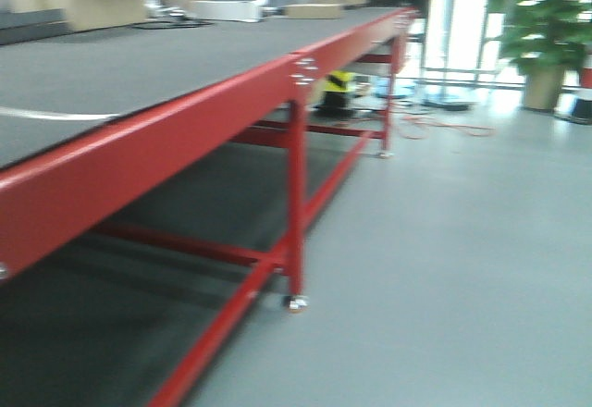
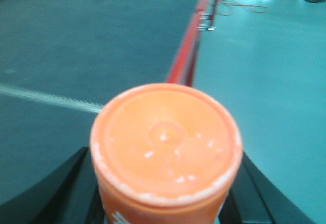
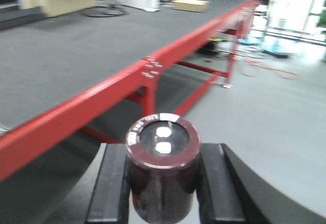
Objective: Place cylindrical capacitor in blue bin on shelf
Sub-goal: 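Drive the base away from the table holding both cylinders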
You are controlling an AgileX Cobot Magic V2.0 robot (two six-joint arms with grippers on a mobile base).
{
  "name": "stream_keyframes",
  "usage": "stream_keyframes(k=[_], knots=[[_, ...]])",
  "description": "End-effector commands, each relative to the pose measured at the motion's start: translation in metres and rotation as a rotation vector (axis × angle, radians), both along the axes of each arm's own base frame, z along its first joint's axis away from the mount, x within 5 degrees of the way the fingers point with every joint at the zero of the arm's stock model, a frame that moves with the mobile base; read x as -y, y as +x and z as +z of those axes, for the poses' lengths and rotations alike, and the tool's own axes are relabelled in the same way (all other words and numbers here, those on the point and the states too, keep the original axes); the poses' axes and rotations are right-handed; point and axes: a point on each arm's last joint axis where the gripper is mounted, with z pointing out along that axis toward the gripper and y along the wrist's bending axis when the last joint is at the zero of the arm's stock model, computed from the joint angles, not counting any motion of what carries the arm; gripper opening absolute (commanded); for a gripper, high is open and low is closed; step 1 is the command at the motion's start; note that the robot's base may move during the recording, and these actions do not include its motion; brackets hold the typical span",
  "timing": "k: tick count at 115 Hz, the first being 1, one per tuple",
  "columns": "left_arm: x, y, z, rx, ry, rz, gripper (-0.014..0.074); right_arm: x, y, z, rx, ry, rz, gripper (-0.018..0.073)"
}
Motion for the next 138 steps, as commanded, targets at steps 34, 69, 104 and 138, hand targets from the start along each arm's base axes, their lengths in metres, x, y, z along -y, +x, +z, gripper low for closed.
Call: stream_keyframes(k=[34, 69, 104, 138], knots=[[0.0009, -0.002, 0.0031, 0.022, -0.007, -0.009, -0.0111, 0.0004, -0.0013, 0.0051, 0.04, 0.003, -0.001, -0.0154], [0.0009, -0.002, 0.0031, 0.022, -0.007, -0.009, -0.0111, 0.0004, -0.0013, 0.0051, 0.04, 0.003, -0.001, -0.0154], [0.0009, -0.002, 0.0031, 0.022, -0.007, -0.009, -0.0111, 0.0004, -0.0013, 0.0051, 0.04, 0.003, -0.001, -0.0154], [0.0009, -0.002, 0.0031, 0.022, -0.007, -0.009, -0.0111, 0.0004, -0.0013, 0.0051, 0.04, 0.003, -0.001, -0.0154]])
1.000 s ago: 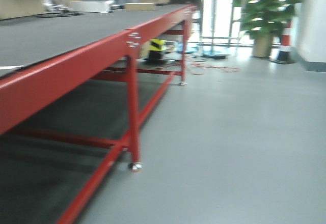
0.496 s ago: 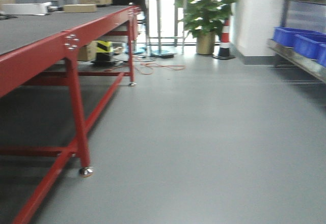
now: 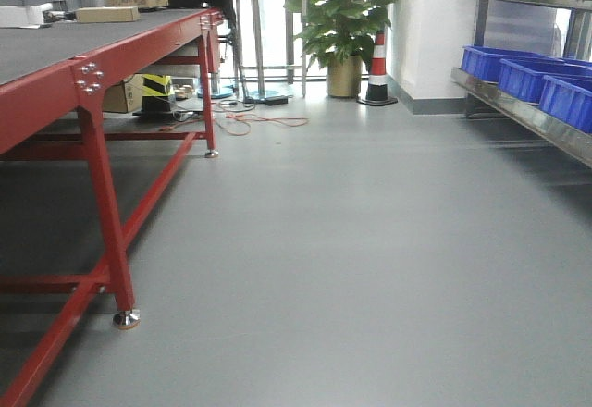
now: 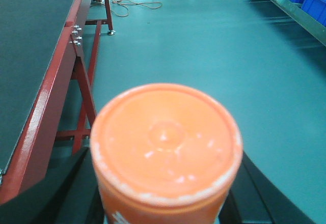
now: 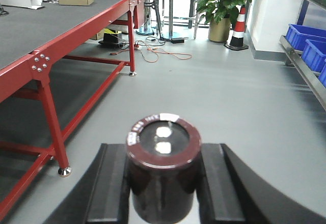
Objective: Place cylindrical capacitor in blue bin on shelf
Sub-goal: 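Drive the base away from the table holding both cylinders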
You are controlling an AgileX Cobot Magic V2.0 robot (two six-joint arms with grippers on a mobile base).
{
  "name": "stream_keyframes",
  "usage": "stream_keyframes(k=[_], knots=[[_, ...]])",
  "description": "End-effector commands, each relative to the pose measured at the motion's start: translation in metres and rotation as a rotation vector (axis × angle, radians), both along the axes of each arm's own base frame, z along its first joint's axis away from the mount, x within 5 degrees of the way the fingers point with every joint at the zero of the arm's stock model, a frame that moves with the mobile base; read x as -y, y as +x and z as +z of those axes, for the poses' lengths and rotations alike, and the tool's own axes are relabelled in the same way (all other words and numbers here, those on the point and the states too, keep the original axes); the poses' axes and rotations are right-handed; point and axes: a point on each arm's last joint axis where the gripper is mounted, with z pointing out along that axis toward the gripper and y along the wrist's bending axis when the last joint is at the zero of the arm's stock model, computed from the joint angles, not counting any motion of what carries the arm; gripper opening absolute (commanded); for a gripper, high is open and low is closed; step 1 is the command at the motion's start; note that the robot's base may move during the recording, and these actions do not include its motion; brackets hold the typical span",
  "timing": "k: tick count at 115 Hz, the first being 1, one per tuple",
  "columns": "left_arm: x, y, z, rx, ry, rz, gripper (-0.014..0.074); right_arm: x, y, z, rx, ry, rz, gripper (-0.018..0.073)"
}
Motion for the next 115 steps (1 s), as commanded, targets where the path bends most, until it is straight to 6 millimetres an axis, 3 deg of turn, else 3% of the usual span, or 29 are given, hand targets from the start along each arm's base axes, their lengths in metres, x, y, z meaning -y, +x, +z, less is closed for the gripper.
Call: stream_keyframes(k=[1, 115], knots=[[0.0009, -0.002, 0.0031, 0.022, -0.007, -0.009, -0.0111, 0.0004, -0.0013, 0.0051, 0.04, 0.004, -0.001, -0.0154], [0.0007, -0.002, 0.003, 0.022, -0.005, -0.009, -0.0111, 0.0004, -0.0013, 0.0053, 0.042, 0.004, -0.001, -0.0154]])
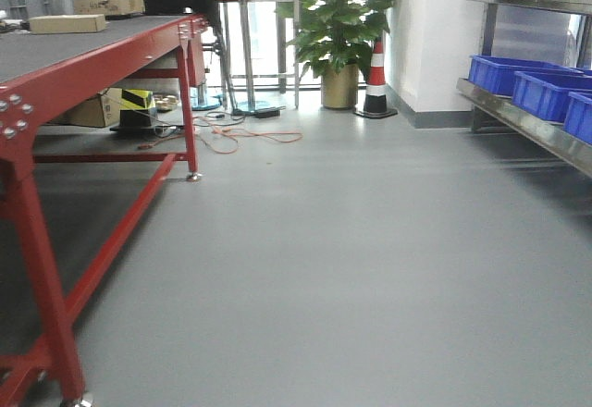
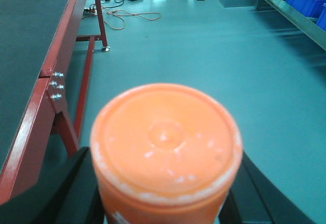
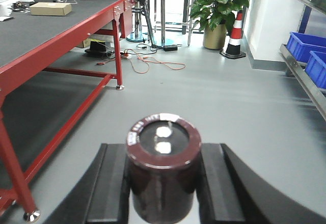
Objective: Place cylindrical capacitor in blue bin on shelf
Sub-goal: 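Drive the base away from the table holding both cylinders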
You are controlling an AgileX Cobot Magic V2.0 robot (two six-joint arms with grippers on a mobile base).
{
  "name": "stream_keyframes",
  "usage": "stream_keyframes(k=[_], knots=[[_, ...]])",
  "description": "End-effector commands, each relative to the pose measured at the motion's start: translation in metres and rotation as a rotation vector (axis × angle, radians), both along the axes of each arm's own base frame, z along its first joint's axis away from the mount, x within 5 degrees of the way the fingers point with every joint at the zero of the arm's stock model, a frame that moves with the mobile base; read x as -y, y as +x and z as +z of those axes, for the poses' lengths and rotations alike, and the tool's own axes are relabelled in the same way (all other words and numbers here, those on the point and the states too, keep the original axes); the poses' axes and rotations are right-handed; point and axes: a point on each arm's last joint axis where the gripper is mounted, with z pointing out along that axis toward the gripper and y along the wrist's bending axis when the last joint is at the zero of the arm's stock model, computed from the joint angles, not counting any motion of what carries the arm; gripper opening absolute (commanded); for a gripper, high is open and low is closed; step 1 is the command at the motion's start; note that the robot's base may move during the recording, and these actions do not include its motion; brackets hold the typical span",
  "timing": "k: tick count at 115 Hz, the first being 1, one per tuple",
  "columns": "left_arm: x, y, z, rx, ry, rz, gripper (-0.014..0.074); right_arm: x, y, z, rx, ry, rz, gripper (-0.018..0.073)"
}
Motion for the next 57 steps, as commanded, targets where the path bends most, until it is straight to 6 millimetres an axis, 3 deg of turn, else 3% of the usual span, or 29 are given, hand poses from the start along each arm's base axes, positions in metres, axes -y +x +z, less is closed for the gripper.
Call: stream_keyframes(k=[1, 57], knots=[[0.0007, -0.002, 0.003, 0.022, -0.005, -0.009, -0.0111, 0.0004, -0.0013, 0.0053, 0.042, 0.002, -0.001, -0.0154], [0.0006, -0.002, 0.003, 0.022, -0.003, -0.008, -0.0111, 0.0004, -0.0013, 0.0053, 0.042, 0.002, -0.001, -0.0154]])
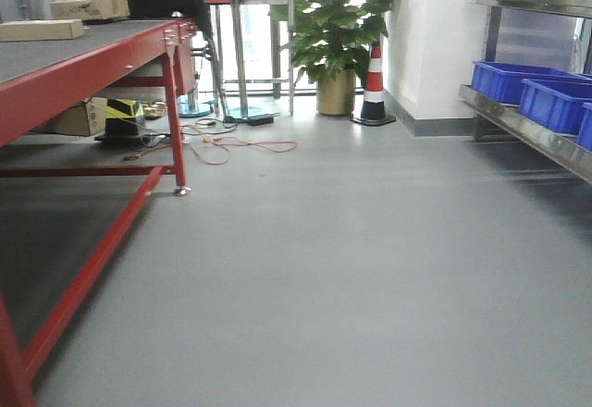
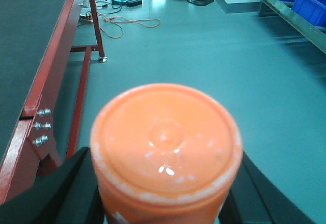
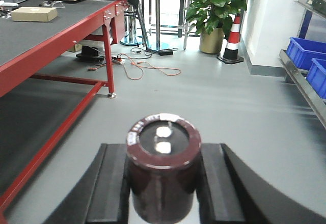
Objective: Place cylindrical capacitor in blue bin on shelf
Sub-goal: 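Drive the base away from the table holding both cylinders, then turn and drive the base up to the shelf of blue bins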
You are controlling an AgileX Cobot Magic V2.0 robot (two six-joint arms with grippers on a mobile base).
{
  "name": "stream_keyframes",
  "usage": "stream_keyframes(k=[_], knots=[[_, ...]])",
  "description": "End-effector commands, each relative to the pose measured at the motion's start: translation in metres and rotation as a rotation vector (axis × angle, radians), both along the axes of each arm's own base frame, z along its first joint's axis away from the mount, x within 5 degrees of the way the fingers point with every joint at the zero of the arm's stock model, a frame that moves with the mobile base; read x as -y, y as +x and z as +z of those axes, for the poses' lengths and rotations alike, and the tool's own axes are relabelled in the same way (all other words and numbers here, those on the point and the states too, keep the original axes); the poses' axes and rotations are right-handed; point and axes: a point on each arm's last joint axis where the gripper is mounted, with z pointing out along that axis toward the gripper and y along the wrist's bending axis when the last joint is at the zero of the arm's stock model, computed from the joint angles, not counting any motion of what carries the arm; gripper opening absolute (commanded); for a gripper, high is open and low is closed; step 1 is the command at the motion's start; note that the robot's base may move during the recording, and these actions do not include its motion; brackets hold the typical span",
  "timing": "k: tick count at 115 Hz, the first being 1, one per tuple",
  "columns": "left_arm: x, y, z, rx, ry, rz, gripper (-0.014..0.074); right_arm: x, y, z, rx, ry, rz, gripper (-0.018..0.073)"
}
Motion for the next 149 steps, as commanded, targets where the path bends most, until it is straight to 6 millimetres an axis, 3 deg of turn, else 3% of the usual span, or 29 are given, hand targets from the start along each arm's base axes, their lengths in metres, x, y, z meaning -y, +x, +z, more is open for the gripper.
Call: stream_keyframes(k=[1, 149], knots=[[0.0006, -0.002, 0.003, 0.022, -0.003, -0.008, -0.0111, 0.0004, -0.0013, 0.0053, 0.042, 0.004, -0.001, -0.0154], [0.0006, -0.002, 0.003, 0.022, -0.003, -0.008, -0.0111, 0.0004, -0.0013, 0.0053, 0.042, 0.004, -0.001, -0.0154]])
